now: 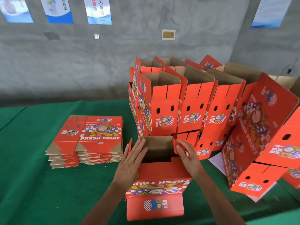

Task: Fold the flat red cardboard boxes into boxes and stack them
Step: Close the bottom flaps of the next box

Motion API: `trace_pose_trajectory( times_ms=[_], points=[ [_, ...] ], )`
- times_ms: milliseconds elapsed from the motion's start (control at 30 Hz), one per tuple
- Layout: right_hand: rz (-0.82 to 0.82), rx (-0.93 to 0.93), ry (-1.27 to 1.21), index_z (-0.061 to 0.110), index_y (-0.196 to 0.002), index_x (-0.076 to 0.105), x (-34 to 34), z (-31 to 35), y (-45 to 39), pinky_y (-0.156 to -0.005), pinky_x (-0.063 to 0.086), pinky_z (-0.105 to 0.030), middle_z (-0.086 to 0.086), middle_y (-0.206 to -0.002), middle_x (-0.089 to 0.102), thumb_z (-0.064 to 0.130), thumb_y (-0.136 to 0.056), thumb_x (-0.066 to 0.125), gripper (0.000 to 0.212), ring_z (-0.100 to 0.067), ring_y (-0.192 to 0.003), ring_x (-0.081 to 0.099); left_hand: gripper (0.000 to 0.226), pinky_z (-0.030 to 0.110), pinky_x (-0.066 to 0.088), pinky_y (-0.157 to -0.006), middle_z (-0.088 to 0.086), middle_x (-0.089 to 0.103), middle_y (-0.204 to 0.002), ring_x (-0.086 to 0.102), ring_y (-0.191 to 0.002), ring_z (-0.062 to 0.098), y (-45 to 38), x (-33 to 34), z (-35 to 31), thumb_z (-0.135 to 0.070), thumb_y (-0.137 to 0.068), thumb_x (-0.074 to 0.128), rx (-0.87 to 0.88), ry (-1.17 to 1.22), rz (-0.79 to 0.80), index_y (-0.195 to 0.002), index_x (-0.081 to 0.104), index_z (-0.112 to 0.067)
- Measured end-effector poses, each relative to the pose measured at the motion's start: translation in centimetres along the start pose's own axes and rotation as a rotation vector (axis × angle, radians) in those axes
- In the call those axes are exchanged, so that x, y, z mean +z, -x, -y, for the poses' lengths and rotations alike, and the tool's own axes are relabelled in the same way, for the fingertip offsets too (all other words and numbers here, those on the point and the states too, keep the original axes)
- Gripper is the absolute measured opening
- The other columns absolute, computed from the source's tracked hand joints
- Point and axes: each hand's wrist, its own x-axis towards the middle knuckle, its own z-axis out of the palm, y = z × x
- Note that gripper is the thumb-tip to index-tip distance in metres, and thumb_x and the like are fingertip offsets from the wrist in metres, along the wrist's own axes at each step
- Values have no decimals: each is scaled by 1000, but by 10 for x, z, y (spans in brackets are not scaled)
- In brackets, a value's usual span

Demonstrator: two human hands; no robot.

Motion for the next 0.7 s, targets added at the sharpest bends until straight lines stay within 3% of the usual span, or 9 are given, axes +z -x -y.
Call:
trace_pose_trajectory(
  times_ms=[200,300,367,433,467,533,600,700],
  points=[
    [65,68,-151,50,-128,63,-9,2,-18,-106,44,-27,16,-135,59,39,-98,67,32,0,-127,53,112,52,24,-122,5,13,-172,11,-159,28,1,-2,4,24,-56,65,117,172,61,-158,39,-14],
    [117,63,-244,38,-117,73,-9,7,-23,-93,54,-24,14,-119,70,47,-92,73,27,-4,-114,64,96,47,27,-125,4,18,-171,17,-158,25,4,-1,5,25,-69,64,100,281,16,-156,42,-12],
    [98,22,-217,32,-104,76,-8,13,-28,-82,52,-16,10,-105,73,55,-87,74,29,-3,-100,68,78,32,25,-125,-1,18,-171,20,-157,17,5,2,7,18,-86,59,-18,414,-20,-155,43,-13],
    [69,5,-196,28,-90,77,-6,18,-37,-76,50,-16,7,-95,74,56,-86,73,28,-6,-91,69,78,23,21,-125,-9,11,-171,14,-156,4,3,4,7,12,-93,52,-220,552,-17,-160,32,-23],
    [64,5,-171,27,-86,77,-6,18,-42,-75,49,-17,6,-91,74,55,-87,73,28,-9,-89,70,82,25,21,-126,-12,10,-171,11,-155,-1,3,6,7,10,-94,51,-305,594,-6,-161,25,-28],
    [44,7,-73,26,-83,75,-3,18,-51,-73,51,-23,6,-85,73,57,-89,70,32,-11,-83,69,77,37,27,-126,-9,19,-168,19,-153,2,3,10,7,6,-96,55,-366,609,-4,-160,27,-27],
    [8,-19,109,26,-83,70,1,13,-57,-71,51,-29,7,-81,70,63,-92,62,38,-11,-79,67,58,46,34,-122,-2,34,-163,31,-151,16,3,16,9,-9,-99,63,-302,537,-24,-154,46,-17],
    [-40,-140,630,22,-105,60,13,2,-59,-78,49,-38,3,-99,68,62,-99,50,42,-19,-96,62,50,48,24,-125,-6,33,-163,18,-156,21,1,20,11,-50,-101,58,-307,405,96,-141,61,-20]
  ],
)
